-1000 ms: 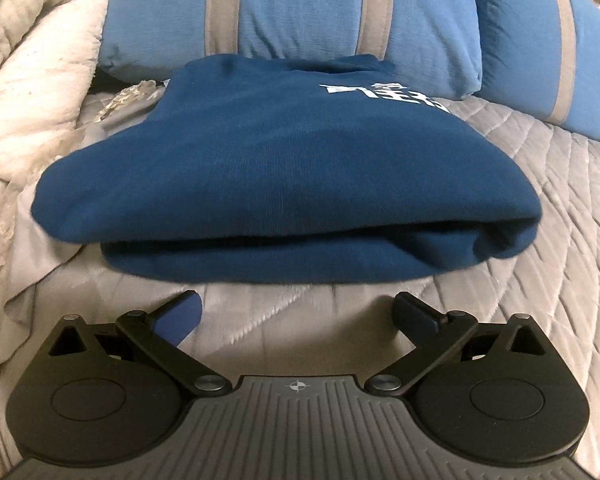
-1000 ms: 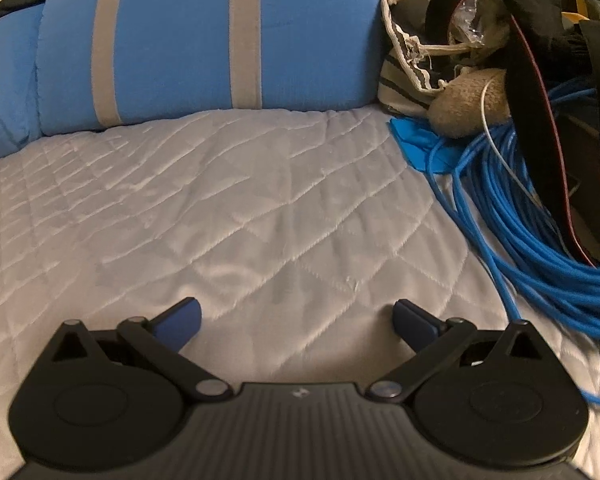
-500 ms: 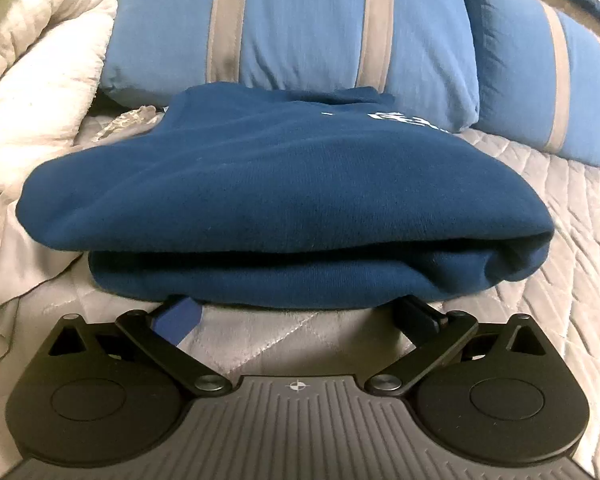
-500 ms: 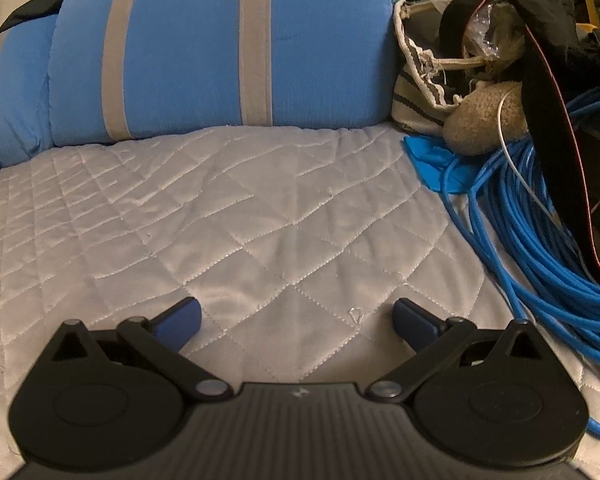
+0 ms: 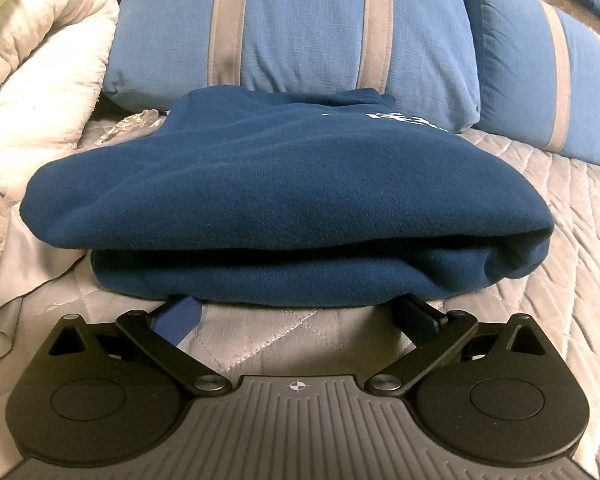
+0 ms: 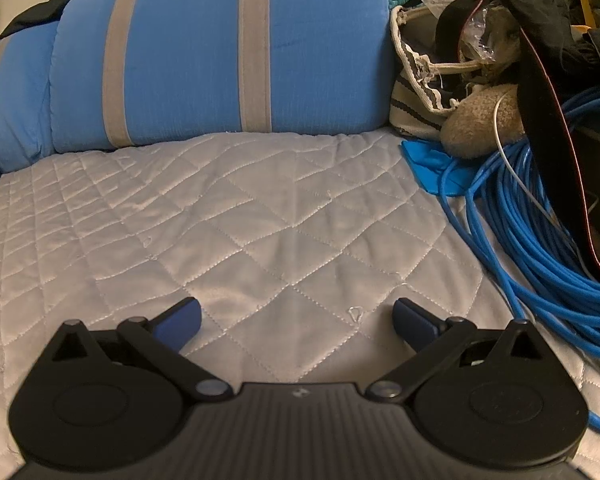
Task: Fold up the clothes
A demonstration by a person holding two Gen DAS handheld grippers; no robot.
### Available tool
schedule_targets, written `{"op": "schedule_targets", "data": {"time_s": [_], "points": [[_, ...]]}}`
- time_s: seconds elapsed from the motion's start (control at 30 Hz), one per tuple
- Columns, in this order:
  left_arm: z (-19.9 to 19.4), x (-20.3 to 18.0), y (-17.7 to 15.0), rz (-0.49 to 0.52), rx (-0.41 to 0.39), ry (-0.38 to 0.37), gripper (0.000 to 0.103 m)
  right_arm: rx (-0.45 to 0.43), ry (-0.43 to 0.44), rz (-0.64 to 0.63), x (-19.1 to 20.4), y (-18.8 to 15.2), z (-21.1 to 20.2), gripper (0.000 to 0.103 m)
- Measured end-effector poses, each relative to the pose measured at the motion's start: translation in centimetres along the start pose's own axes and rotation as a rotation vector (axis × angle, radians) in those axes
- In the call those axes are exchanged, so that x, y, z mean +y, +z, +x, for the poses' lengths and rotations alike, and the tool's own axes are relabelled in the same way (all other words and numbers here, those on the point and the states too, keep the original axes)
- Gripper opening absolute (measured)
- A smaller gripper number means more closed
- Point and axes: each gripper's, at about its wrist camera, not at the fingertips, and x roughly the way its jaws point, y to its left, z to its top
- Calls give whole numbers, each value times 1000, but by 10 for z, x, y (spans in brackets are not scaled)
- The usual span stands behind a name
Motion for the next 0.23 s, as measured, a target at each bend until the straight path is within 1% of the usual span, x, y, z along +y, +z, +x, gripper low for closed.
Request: {"op": "schedule_targets", "data": {"time_s": [0.23], "points": [[0,1,-1,-7,-3,-7,103,-3,2,2,-1,-1,0,102]]}}
